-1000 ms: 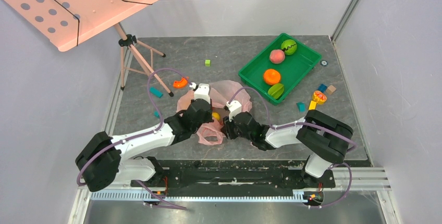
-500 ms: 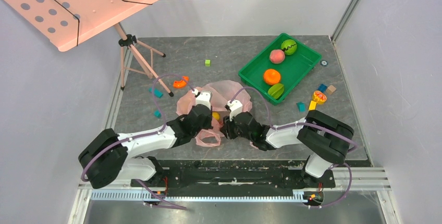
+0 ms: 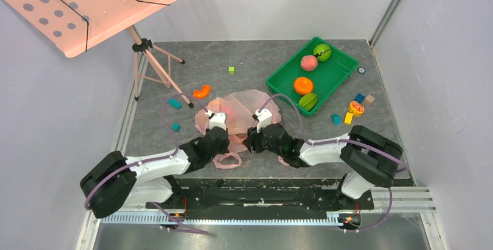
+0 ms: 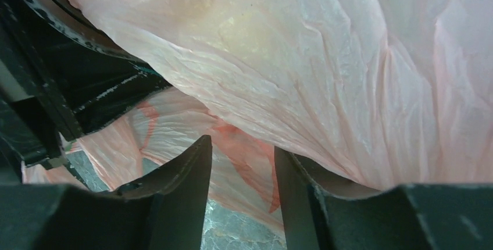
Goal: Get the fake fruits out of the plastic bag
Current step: Adjust the plastic bag at the center of the board.
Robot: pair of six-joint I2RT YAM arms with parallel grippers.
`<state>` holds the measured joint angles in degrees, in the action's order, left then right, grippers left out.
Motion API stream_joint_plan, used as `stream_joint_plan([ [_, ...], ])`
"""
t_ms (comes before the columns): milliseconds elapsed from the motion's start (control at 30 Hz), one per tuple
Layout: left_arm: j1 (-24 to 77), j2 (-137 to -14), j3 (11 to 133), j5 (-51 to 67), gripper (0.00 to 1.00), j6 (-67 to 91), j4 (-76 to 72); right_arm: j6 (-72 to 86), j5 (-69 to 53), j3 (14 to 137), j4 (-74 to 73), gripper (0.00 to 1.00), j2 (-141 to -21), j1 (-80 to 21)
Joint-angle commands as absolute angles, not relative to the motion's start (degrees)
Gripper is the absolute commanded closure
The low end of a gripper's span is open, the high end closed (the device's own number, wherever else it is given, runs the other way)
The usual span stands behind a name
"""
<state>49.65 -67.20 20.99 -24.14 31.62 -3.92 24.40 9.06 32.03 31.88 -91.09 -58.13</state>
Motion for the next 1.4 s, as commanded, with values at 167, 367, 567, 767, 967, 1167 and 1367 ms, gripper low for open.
stream_joint_plan([
  [167, 49.9, -65.2, 19.8, -26.4, 0.98, 34.8, -5.1, 20.2, 11.5, 42.2, 29.1, 0.42, -93.4, -58.2],
  [367, 49.9, -64.1, 19.3, -26.3, 0.98, 34.6, -5.3, 19.9, 11.4, 46.5, 29.4, 0.37, -97.8, -57.6],
  [567, 49.9, -63.9, 18.7, -26.0, 0.98, 35.2, -5.4, 25.4, 11.1, 48.5, 30.8, 0.23, -101.3, -56.6],
  [767, 49.9, -63.5, 18.8, -25.7, 0.98, 35.2, -5.5, 33.1, 11.0, 47.6, 34.1, 0.11, -103.0, -54.8],
  [967, 49.9, -63.1, 18.5, -25.4, 0.98, 35.6, -5.8, 41.4, 6.4, 46.5, 40.2, 0.03, -105.7, -52.8],
  [1167, 49.9, -63.0, 18.2, -25.3, 0.98, 35.8, -5.8, 42.7, 5.4, 47.6, 41.1, 0.02, -108.6, -52.6],
  [1367, 49.9, -63.0, 18.1, -25.2, 0.98, 35.7, -5.9, 41.4, 5.9, 48.2, 41.5, 0.03, -111.1, -52.5],
])
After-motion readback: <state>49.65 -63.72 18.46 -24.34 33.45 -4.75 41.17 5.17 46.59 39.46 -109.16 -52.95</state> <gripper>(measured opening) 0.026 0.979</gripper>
